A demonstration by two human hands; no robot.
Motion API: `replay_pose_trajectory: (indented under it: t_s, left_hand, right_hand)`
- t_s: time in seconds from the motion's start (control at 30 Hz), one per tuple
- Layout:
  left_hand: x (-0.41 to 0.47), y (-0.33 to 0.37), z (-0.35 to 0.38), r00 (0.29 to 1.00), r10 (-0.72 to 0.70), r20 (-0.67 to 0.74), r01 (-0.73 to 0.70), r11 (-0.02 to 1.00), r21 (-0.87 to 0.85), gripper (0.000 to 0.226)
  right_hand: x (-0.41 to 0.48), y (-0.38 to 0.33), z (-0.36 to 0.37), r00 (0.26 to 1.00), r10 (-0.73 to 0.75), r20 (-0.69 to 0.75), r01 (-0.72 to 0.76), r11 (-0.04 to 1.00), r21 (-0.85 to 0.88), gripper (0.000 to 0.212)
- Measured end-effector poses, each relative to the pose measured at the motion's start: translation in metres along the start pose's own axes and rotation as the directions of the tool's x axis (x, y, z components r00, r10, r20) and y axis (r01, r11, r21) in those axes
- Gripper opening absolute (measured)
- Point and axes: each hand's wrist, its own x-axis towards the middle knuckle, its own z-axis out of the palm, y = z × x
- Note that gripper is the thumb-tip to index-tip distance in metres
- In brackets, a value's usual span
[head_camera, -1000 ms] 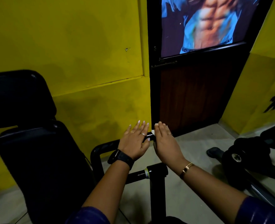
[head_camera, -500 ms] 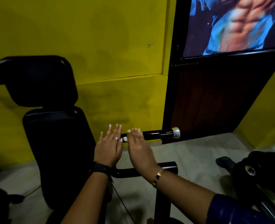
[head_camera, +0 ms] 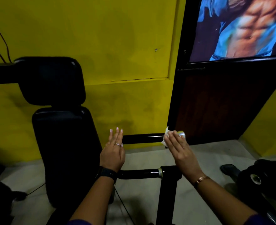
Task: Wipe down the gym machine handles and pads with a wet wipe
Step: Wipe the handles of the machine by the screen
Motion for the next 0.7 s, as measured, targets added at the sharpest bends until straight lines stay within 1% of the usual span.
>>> replay_pose_trajectory:
  t_s: [0.07,0.17,0.23,0.3,0.33,0.37,0.43,0.57,0.63,0.7]
  left_hand:
    - [0.0,0.003,0.002,1.0,-0.014,-0.02,0.014,1.0,-0.009,0.057]
    - [0.0,0.003,0.002,0.999,-0.009,-0.038,0.009,1.0,0.009,0.055]
    - [0.0,0.002,0.002,0.999,0.009,-0.034,-0.008,1.0,0.02,0.054]
    - [-0.002,-0.001,0.003,0.999,0.016,-0.028,-0.015,0.999,0.037,0.054]
    - [-0.001,-0.002,0.003,1.0,0.02,-0.022,-0.019,0.999,0.044,0.054]
    - [-0.001,-0.003,0.004,1.0,0.024,-0.018,-0.023,0.999,0.05,0.054]
    - [-0.001,-0.005,0.006,0.999,0.031,-0.016,-0.03,0.997,0.069,0.053]
    - [0.0,-0.008,0.007,0.997,0.051,-0.053,-0.046,0.995,0.094,0.052]
    - [0.0,-0.008,0.008,0.995,0.058,-0.083,-0.05,0.995,0.091,0.051]
    - [-0.001,-0.006,0.011,0.992,0.054,-0.112,-0.046,0.996,0.073,0.051]
  right_hand:
    - [0.006,-0.006,0.0,0.996,0.094,0.01,-0.094,0.995,0.028,0.059]
    - [0.025,-0.036,0.004,0.946,0.324,-0.021,-0.321,0.943,0.091,0.052]
    - [0.037,-0.057,0.006,0.92,0.39,-0.037,-0.382,0.914,0.134,0.052]
    - [0.048,-0.075,0.009,0.928,0.372,-0.025,-0.362,0.915,0.18,0.056]
    - [0.053,-0.083,0.011,0.944,0.331,-0.007,-0.323,0.926,0.196,0.059]
    - [0.058,-0.09,0.013,0.964,0.266,0.014,-0.263,0.944,0.198,0.063]
    - [0.065,-0.098,0.016,0.992,0.118,0.039,-0.123,0.977,0.174,0.061]
    - [0.066,-0.083,0.011,0.995,-0.048,0.085,0.038,0.992,0.12,0.058]
    - [0.064,-0.066,0.005,0.996,-0.048,0.079,0.04,0.995,0.095,0.054]
    - [0.06,-0.049,0.001,0.998,0.025,0.057,-0.028,0.997,0.066,0.051]
